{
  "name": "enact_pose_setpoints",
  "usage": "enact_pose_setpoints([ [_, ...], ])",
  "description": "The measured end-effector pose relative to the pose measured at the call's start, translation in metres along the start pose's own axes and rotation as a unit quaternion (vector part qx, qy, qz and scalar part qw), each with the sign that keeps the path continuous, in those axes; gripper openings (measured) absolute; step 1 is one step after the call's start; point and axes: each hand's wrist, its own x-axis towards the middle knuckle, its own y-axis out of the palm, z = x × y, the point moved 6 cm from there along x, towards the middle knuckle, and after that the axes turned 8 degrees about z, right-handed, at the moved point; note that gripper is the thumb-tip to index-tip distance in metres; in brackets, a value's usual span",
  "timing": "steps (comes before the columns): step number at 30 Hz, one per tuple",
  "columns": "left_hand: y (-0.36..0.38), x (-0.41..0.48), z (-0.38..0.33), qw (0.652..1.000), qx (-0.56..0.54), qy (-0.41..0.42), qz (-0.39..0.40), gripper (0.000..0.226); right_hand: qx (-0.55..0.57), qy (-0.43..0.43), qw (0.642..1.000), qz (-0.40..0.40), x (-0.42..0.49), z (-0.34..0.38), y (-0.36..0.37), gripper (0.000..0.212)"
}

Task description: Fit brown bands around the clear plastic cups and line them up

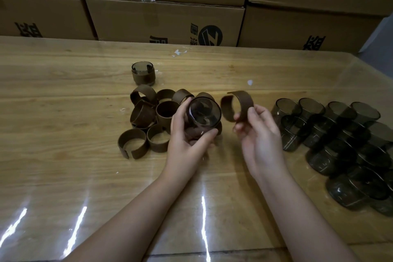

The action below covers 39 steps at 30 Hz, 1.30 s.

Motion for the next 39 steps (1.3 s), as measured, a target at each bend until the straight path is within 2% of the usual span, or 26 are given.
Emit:
enact_pose_setpoints([
  [1, -0.001, 0.000, -0.001, 1.000, 0.006, 0.005, -0.004, 0.075, 0.089, 0.039, 0.995, 0.018, -0.002, -0.004, 0.003, 0.004],
  [3, -0.003, 0.000, -0.001, 1.000, 0.021, 0.011, -0.019, 0.076, 0.176, 0.085, 0.980, 0.044, -0.004, -0.006, 0.008, 0.013],
  [6, -0.003, 0.000, -0.002, 0.998, 0.046, 0.021, -0.027, 0.081, 0.225, 0.106, 0.966, 0.068, -0.002, -0.007, 0.012, 0.022],
  [10, -0.002, 0.001, -0.002, 0.998, 0.061, 0.020, -0.021, 0.081, 0.233, 0.136, 0.956, 0.111, -0.003, -0.010, 0.017, 0.033],
  [13, -0.001, 0.001, -0.003, 0.997, 0.075, 0.017, -0.002, 0.079, 0.208, 0.146, 0.958, 0.129, -0.005, -0.016, 0.020, 0.040],
  [17, 0.004, -0.001, -0.008, 0.995, 0.092, 0.025, 0.032, 0.075, 0.158, 0.135, 0.973, 0.104, -0.006, -0.022, 0.020, 0.045],
  [19, 0.003, 0.000, -0.010, 0.995, 0.092, 0.031, 0.035, 0.080, 0.132, 0.120, 0.979, 0.094, -0.005, -0.023, 0.021, 0.051],
  [21, 0.001, 0.001, -0.010, 0.995, 0.093, 0.029, 0.023, 0.097, 0.094, 0.101, 0.985, 0.105, -0.005, -0.020, 0.023, 0.050],
  [23, -0.001, 0.001, -0.009, 0.995, 0.098, 0.020, 0.014, 0.107, 0.051, 0.094, 0.987, 0.124, -0.007, -0.017, 0.025, 0.063],
  [25, -0.001, 0.000, -0.009, 0.994, 0.102, 0.026, 0.017, 0.102, 0.025, 0.088, 0.987, 0.133, -0.010, -0.015, 0.028, 0.083],
  [26, -0.001, 0.000, -0.009, 0.994, 0.104, 0.030, 0.022, 0.098, 0.011, 0.082, 0.988, 0.132, -0.012, -0.014, 0.028, 0.085],
  [32, -0.002, 0.000, -0.009, 0.993, 0.112, 0.039, 0.012, 0.090, -0.099, 0.037, 0.989, 0.105, -0.019, -0.011, 0.034, 0.078],
  [36, -0.002, 0.000, -0.008, 0.992, 0.121, 0.040, 0.022, 0.065, -0.165, 0.017, 0.981, 0.103, -0.018, -0.011, 0.032, 0.061],
  [39, 0.000, -0.002, -0.011, 0.985, 0.157, 0.058, 0.036, 0.073, -0.228, 0.007, 0.966, 0.123, -0.018, -0.012, 0.031, 0.057],
])
